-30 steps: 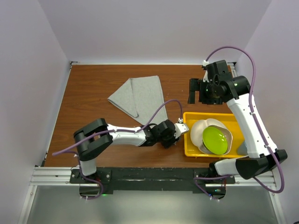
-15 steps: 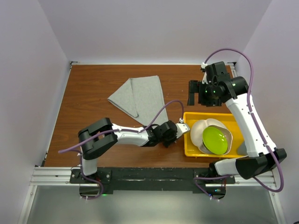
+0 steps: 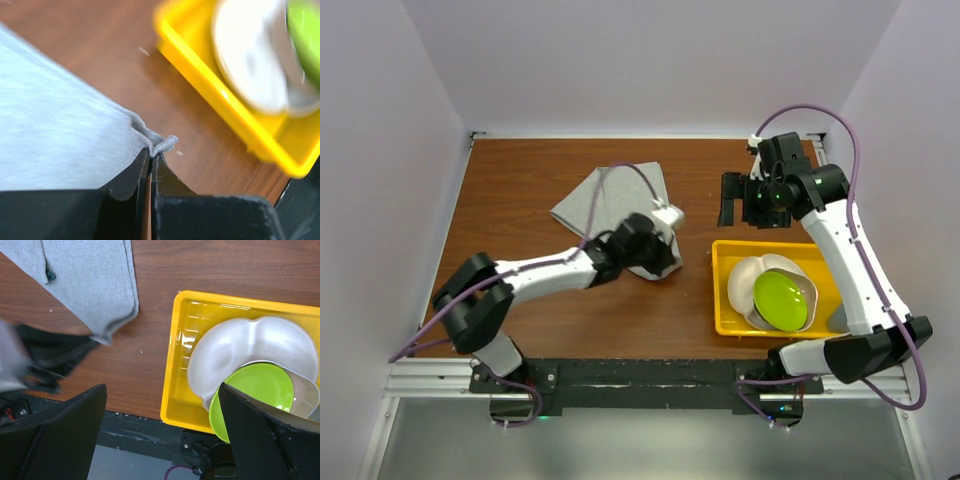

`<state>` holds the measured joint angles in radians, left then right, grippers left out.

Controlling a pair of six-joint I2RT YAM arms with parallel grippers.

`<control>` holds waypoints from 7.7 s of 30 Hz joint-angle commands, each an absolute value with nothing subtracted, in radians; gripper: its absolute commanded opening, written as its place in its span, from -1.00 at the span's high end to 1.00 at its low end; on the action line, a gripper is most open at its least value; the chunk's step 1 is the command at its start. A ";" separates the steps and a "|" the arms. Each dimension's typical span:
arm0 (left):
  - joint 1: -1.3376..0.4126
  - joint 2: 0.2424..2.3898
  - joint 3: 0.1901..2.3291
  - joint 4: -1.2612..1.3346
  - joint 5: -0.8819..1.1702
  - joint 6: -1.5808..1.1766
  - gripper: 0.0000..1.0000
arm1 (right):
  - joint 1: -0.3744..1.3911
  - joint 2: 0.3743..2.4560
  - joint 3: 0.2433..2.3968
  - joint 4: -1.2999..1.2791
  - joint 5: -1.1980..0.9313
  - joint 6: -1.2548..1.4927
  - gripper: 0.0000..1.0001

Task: Fold the napkin, place the utensils inside, and roll it up
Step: Fold the napkin

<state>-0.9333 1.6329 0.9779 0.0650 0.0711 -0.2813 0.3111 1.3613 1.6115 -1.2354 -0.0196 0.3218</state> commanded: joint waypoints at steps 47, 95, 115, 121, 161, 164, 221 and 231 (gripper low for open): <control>-0.017 1.600 0.736 0.463 0.350 -0.985 1.00 | 0.305 1.480 1.655 -1.170 -0.123 0.308 -0.97; -0.126 1.568 1.000 -0.022 0.118 -0.709 0.55 | 0.437 2.121 1.747 -0.413 -0.500 0.591 -0.66; -0.087 1.813 1.129 -0.072 0.158 -0.543 0.71 | 0.400 2.302 1.851 -0.360 -0.525 0.583 0.59; -0.087 1.801 1.183 -0.141 0.117 -0.445 0.68 | 0.373 2.338 1.914 -0.481 -0.459 0.499 0.63; -0.054 1.796 1.242 -0.242 0.179 -0.452 0.56 | 0.360 2.551 2.325 -0.709 -0.445 0.404 0.17; -0.054 1.805 1.273 -0.278 0.192 -0.482 0.53 | 0.359 2.553 2.329 -0.738 -0.428 0.368 0.11; -0.034 1.936 1.356 -0.345 0.216 -0.465 0.58 | 0.370 2.378 2.080 -0.703 -0.439 0.351 0.02; -0.035 1.764 1.382 -0.420 0.144 -0.512 0.49 | 0.379 2.309 2.161 -0.825 -0.256 0.271 -0.26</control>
<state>-0.0460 1.9026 1.3556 -0.3767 0.1936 -0.4797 0.3714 2.4168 2.1098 -0.7761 -0.3614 0.3016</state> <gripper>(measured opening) 0.245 0.581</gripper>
